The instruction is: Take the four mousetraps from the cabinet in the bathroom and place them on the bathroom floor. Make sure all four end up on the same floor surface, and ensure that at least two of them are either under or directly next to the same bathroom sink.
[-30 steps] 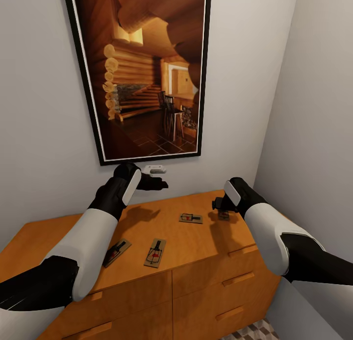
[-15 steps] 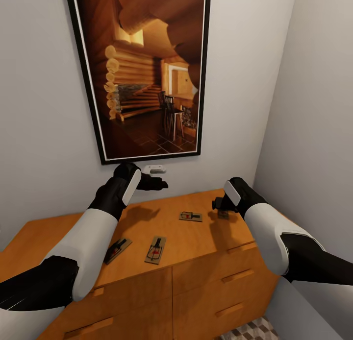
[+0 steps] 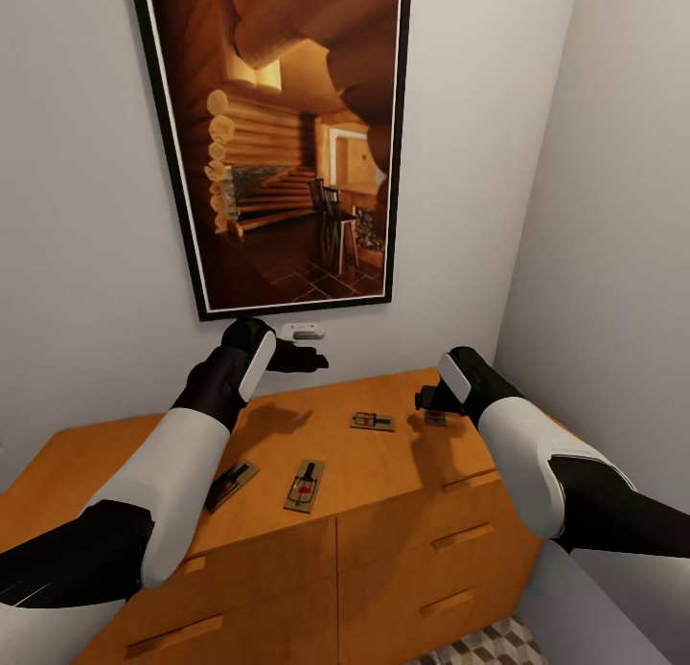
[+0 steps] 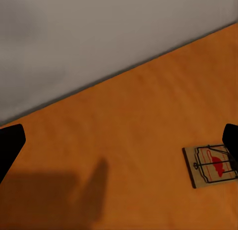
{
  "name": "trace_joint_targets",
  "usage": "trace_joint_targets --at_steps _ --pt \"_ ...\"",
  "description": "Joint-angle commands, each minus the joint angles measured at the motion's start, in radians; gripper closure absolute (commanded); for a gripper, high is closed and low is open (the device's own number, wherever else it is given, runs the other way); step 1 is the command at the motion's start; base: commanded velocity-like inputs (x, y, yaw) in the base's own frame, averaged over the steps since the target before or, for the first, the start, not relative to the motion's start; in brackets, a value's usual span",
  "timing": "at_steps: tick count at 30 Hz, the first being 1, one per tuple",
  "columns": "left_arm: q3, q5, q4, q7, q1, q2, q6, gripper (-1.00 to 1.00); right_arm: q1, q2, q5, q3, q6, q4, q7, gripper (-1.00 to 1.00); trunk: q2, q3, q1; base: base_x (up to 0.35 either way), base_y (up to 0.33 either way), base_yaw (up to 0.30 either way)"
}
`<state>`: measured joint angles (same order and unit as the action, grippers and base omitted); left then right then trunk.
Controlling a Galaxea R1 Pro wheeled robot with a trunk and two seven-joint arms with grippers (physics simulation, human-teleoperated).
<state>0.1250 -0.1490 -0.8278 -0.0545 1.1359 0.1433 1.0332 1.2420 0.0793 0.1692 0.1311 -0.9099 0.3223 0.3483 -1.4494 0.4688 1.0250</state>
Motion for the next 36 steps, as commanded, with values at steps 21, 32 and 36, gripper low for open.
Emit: trace_joint_targets --at_steps 21,32,36 --pt "0.001 -0.001 -0.001 -0.001 0.001 0.000 0.004 -1.00 0.001 0.003 0.010 0.003 0.010 0.001 0.014 -1.00 -0.001 0.001 0.000 -0.001 0.000 0.000" --pt "0.001 -0.001 -0.001 -0.001 0.001 0.000 0.004 -1.00 0.001 0.003 0.012 0.002 0.046 -0.013 0.014 -1.00 -0.001 0.001 0.000 0.000 0.000 0.000" --pt "0.001 -0.001 -0.001 -0.002 0.001 0.000 0.004 -1.00 0.001 0.004 0.013 0.002 0.064 -0.015 0.014 -1.00 -0.001 0.001 0.000 0.000 0.000 0.000"
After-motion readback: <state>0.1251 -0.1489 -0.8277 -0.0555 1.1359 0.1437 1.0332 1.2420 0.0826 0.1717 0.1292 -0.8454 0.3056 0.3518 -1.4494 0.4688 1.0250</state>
